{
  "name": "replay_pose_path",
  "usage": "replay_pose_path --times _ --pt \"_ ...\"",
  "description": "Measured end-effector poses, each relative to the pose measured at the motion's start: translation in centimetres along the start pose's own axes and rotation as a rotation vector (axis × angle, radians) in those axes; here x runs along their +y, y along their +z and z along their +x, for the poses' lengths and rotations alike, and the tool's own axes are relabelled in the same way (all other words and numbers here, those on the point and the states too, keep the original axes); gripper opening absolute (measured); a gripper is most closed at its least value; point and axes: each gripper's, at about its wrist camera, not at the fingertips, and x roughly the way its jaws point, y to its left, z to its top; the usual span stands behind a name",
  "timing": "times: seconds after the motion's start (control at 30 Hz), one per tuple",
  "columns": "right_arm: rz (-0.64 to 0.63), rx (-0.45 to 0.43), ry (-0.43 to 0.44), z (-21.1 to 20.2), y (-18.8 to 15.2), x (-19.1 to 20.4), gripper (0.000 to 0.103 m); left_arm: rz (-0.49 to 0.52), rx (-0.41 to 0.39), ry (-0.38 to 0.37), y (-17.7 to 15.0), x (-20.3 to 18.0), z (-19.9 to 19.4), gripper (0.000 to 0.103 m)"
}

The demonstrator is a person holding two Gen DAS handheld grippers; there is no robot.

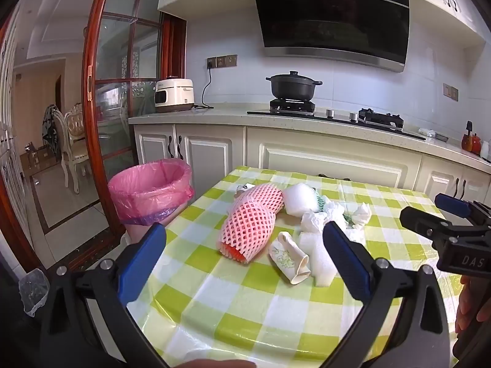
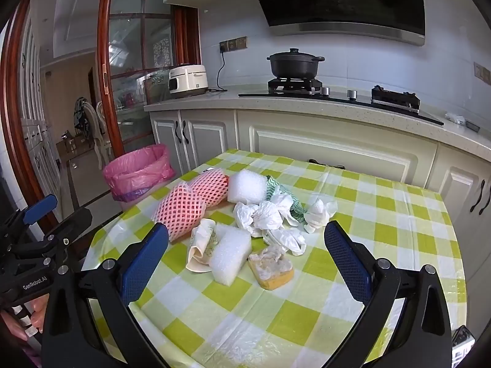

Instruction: Collect trash

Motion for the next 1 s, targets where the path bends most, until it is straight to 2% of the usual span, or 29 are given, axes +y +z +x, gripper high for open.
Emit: replay_pose_path --times 1.0 --pt "-0.004 0.008 -0.006 -0.21 0.03 -0.1 0.096 -0.012 0.014 -0.006 -0.16 0.06 0.19 0.099"
